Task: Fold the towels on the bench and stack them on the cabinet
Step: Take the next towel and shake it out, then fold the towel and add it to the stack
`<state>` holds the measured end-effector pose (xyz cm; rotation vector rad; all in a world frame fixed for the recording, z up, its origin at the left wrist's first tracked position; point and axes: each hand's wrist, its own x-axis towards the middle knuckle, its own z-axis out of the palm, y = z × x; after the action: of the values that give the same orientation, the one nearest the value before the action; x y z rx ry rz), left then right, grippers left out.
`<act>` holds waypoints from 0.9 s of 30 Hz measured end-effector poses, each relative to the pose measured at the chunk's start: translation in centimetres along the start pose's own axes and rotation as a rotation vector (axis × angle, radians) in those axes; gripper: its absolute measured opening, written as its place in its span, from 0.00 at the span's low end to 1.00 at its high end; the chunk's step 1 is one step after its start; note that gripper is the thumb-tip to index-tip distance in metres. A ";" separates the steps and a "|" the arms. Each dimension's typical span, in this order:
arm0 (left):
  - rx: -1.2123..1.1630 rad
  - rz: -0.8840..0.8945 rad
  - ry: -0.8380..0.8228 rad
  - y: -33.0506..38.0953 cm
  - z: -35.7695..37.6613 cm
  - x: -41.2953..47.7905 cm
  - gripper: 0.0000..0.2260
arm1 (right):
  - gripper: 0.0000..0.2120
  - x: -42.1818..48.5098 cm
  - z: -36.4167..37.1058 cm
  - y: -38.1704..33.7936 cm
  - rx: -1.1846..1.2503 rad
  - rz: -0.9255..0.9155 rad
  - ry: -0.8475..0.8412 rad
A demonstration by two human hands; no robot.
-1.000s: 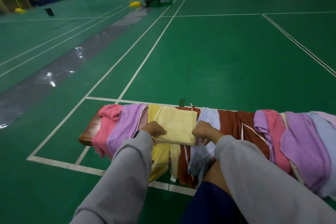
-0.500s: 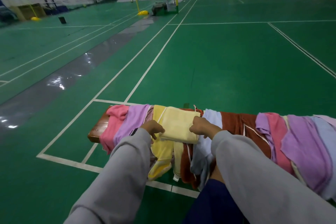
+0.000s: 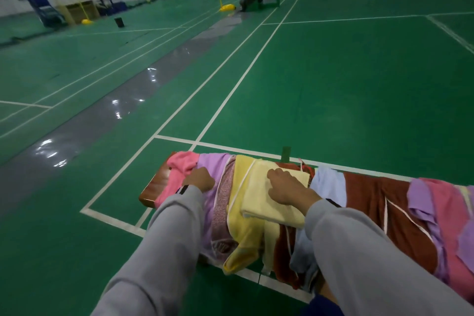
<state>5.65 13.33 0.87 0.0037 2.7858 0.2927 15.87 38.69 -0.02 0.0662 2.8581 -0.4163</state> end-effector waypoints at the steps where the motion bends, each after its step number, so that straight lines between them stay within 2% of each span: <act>1: 0.015 -0.002 0.016 -0.5 0.2 1.1 0.12 | 0.20 0.7 0.1 0.1 -0.014 -0.019 -0.004; 5: 0.078 -0.056 0.079 -1.4 1.1 4.2 0.16 | 0.19 3.2 0.0 1.0 -0.025 -0.070 0.024; 11: 0.184 -0.012 0.023 -2.3 2.2 6.2 0.20 | 0.19 5.7 -0.1 1.9 -0.029 -0.114 0.032; 15: -0.042 -0.043 0.058 -3.2 3.4 8.0 0.28 | 0.21 6.7 -0.9 1.4 -0.023 -0.132 0.027; 17: -0.103 -0.039 0.102 -3.4 3.6 8.5 0.29 | 0.23 6.8 -1.4 1.0 -0.012 -0.134 0.024; 22: -0.173 0.190 0.225 -1.7 0.6 6.3 0.19 | 0.23 6.6 -2.4 -1.3 0.019 -0.144 0.017; 27: -0.382 0.308 0.312 1.9 -4.6 -0.7 0.01 | 0.27 5.5 -3.9 -5.3 0.066 -0.171 0.012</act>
<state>4.69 14.21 5.69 0.3219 2.9781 0.9735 9.15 34.77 3.65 -0.1657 2.8718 -0.5455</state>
